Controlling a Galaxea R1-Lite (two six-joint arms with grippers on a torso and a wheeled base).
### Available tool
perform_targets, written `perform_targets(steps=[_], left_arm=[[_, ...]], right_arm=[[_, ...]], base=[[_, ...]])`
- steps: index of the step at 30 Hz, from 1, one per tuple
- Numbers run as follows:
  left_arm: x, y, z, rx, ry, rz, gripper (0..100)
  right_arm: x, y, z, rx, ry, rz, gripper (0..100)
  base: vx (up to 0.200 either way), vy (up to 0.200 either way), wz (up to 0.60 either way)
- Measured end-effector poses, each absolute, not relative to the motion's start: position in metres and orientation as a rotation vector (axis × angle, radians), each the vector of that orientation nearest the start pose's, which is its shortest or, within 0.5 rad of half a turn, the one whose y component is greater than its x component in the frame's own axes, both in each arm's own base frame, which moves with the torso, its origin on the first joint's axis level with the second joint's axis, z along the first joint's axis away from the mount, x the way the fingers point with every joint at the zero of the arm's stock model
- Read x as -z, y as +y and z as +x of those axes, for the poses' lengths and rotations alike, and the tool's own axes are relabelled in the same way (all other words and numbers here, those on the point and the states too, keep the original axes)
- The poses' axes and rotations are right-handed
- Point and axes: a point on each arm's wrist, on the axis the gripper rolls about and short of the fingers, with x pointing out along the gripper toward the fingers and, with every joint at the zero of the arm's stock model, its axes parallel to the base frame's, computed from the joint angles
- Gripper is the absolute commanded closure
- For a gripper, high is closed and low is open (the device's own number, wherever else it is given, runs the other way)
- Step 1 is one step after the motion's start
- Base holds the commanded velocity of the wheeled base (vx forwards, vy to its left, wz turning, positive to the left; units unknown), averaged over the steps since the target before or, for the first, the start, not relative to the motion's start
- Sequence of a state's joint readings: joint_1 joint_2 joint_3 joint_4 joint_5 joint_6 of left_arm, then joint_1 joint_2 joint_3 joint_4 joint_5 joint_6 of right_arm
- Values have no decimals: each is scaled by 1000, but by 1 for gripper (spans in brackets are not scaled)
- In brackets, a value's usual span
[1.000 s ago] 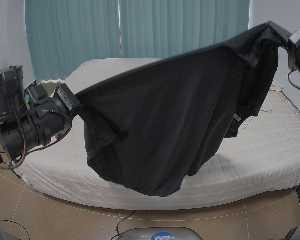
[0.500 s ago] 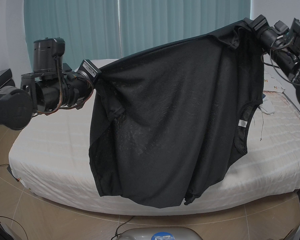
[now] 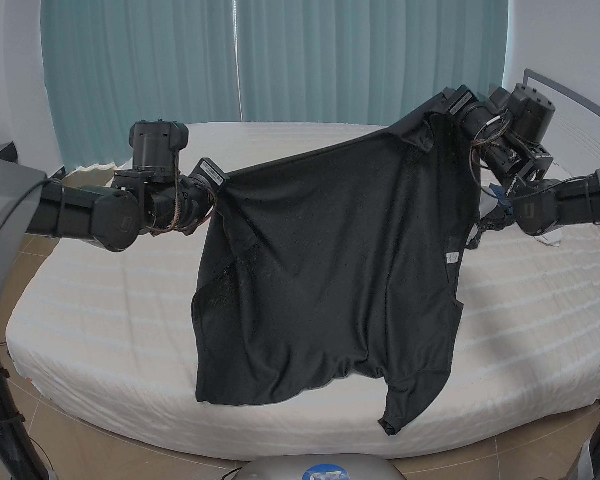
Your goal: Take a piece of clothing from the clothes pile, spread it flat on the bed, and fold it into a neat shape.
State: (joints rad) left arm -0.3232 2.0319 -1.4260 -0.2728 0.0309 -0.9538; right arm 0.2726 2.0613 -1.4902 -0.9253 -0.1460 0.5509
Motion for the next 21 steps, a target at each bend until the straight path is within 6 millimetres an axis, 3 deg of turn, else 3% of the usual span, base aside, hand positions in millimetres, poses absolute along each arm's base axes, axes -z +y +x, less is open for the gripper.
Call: perform_targets(steps=[5, 16, 17, 21], left_arm=[[-176, -138, 419, 112, 422, -883, 100], [-106, -154, 463, 68, 481, -891, 100], [-102, -155, 466, 63, 484, -904, 0], [-84, -158, 478, 41, 496, -945, 0]], right_arm=[[-235, 116, 431, -184, -263, 609, 100], [-147, 126, 471, -118, -158, 587, 100], [-142, 126, 474, -115, -150, 586, 0], [-116, 129, 485, -105, -115, 577, 0]], base=[[0, 0, 0], [0, 0, 0], [0, 0, 0], [0, 0, 0]])
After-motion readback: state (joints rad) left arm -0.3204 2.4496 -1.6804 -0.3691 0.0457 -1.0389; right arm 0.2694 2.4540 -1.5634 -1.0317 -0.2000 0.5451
